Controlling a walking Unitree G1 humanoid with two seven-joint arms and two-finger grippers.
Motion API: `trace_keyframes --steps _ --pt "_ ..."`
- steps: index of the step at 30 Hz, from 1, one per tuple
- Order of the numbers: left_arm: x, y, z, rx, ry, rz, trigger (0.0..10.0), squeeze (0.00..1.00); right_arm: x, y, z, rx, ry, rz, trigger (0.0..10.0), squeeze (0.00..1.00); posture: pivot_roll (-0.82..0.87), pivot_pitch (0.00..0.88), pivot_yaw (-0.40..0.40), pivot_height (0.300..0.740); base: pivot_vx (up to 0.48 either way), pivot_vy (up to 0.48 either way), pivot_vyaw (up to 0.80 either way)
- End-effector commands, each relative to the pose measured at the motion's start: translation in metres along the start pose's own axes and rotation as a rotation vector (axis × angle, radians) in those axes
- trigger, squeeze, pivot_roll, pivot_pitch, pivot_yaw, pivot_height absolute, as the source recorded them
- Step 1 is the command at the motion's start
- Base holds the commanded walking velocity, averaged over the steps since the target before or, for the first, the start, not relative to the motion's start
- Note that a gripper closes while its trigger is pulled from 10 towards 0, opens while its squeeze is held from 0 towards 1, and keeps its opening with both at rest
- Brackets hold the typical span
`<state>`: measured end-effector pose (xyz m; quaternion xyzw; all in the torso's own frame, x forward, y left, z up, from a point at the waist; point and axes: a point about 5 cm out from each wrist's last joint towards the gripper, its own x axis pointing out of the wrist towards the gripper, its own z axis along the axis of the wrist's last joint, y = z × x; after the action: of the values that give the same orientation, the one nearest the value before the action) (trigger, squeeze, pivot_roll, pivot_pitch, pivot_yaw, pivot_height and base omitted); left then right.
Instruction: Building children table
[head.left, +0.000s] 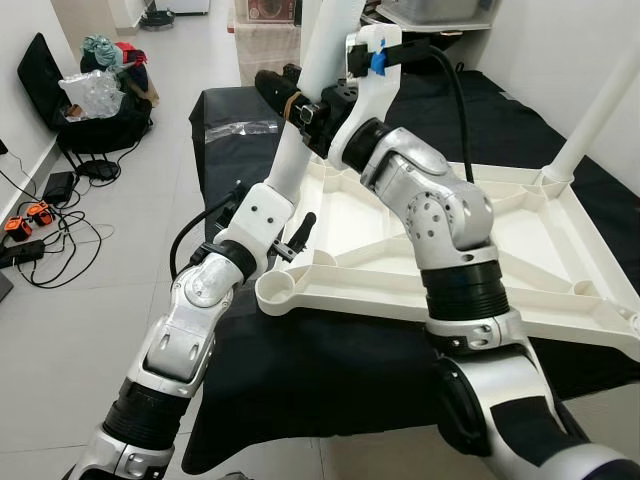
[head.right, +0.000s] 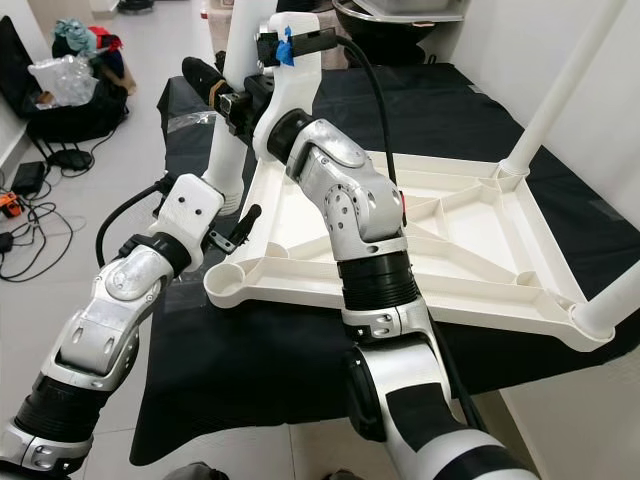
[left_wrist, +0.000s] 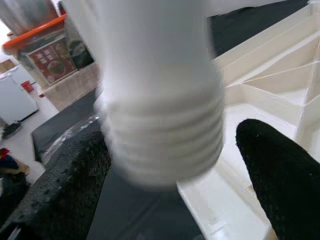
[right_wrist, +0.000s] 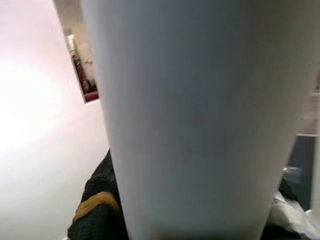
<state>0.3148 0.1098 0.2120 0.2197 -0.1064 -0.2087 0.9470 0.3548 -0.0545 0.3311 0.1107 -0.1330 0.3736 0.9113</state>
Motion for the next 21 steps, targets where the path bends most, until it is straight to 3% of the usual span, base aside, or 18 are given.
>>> trace_keyframes --steps 1,2,3,4,7,10,14,17,19,20,21 --pt "-0.004 0.005 -0.007 0.021 0.035 0.02 10.0 0.0 0.001 -0.002 0.011 -0.024 -0.041 -0.011 0.0 0.0 0.01 0.037 -0.017 0.74 0.0 0.0 0.0" --pt "-0.007 0.013 -0.008 0.04 0.039 0.075 10.0 0.0 -0.001 -0.007 0.012 -0.049 -0.045 -0.042 7.7 0.0 0.01 0.036 -0.018 0.74 0.0 0.0 0.0" --pt "-0.007 0.013 -0.008 0.04 0.039 0.075 10.0 0.0 -0.001 -0.007 0.012 -0.049 -0.045 -0.042 7.7 0.0 0.01 0.036 -0.018 0.74 0.0 0.0 0.0" --pt "-0.01 0.022 -0.008 0.054 0.039 0.132 10.0 0.0 -0.003 -0.012 0.013 -0.069 -0.048 -0.071 10.0 0.0 0.01 0.036 -0.018 0.74 0.0 0.0 0.0" --pt "-0.016 0.031 -0.007 0.052 0.036 0.223 10.0 0.0 -0.005 -0.021 0.014 -0.104 -0.052 -0.117 10.0 0.0 0.01 0.034 -0.018 0.74 0.0 0.0 0.0" --pt "-0.025 0.024 -0.005 -0.052 0.028 0.248 10.0 0.0 -0.011 -0.028 0.01 -0.176 -0.051 -0.165 10.0 0.0 0.01 0.033 -0.021 0.74 0.0 0.0 0.0" --pt "-0.035 0.011 -0.002 -0.104 0.013 0.216 10.0 0.0 -0.018 -0.03 0.001 -0.246 -0.033 -0.174 10.0 0.0 0.02 0.034 -0.028 0.74 0.0 0.0 0.0" --pt "-0.043 -0.001 -0.002 -0.15 0.012 0.197 10.0 0.0 -0.024 -0.029 -0.004 -0.216 -0.047 -0.182 10.0 0.0 0.03 0.035 -0.031 0.74 0.0 0.0 0.0" --pt "-0.055 -0.024 -0.002 -0.286 0.022 0.159 10.0 0.0 -0.034 -0.026 -0.008 -0.106 -0.086 -0.214 10.0 0.0 0.03 0.037 -0.037 0.74 0.0 0.0 0.0" --pt "-0.055 -0.024 -0.002 -0.286 0.022 0.159 10.0 0.0 -0.034 -0.026 -0.008 -0.106 -0.086 -0.214 10.0 0.0 0.03 0.037 -0.037 0.74 0.0 0.0 0.0" --pt "-0.058 -0.035 0.0 -0.346 0.027 0.153 10.0 0.0 -0.038 -0.026 -0.009 -0.073 -0.103 -0.245 10.0 0.0 0.03 0.038 -0.034 0.74 0.0 0.0 0.0"
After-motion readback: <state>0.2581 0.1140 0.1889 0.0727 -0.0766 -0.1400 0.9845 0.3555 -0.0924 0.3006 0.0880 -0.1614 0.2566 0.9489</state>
